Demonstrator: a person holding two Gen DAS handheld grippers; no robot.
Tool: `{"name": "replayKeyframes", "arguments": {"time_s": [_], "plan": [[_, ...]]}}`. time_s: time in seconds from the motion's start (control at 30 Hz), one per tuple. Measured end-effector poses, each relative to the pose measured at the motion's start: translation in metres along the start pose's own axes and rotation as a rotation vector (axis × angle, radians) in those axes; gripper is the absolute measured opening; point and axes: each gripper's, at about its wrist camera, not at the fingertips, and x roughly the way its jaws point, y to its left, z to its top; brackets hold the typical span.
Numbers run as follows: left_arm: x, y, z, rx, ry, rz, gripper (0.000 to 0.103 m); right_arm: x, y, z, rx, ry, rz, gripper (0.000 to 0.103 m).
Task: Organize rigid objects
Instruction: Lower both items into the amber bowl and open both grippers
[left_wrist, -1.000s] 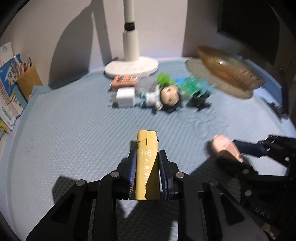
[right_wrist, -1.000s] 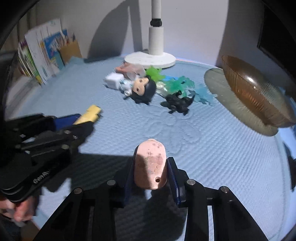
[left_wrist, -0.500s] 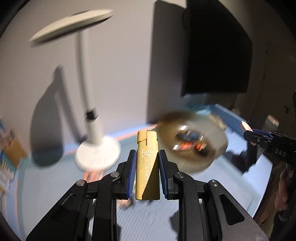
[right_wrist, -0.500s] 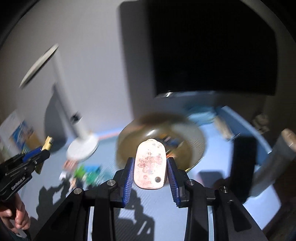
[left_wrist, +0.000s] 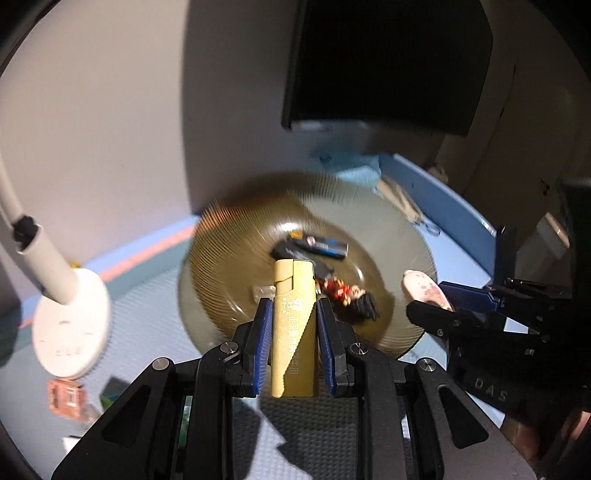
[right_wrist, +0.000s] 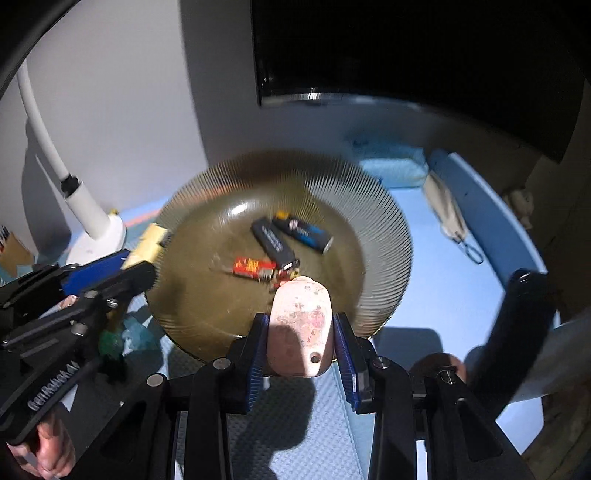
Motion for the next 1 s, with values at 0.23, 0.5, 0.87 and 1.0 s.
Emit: {"name": "replayKeyframes", "arguments": {"time_s": [0.23, 0.5, 0.87, 1.0], "plan": [[0.029, 0.001, 0.000, 0.009, 0.062, 0.011, 0.020, 0.017, 0.022, 0.001, -0.105, 0.078, 0.059, 0.034], [0.035, 0.010, -0.001, -0.008, 0.108, 0.000, 0.033, 0.040, 0.014, 0.000, -0.048, 0.179, 0.146, 0.035], [-0.088, 0.045, -0.013, -0.075, -0.156, 0.028, 0.079, -0.023, -0.002, 0.003, 0.064, 0.003, 0.165, 0.056], [-0.147, 0.069, -0.045, -0.124, -0.242, 0.058, 0.079, -0.048, 0.019, -0.005, 0.024, -0.041, 0.196, 0.057]]}}
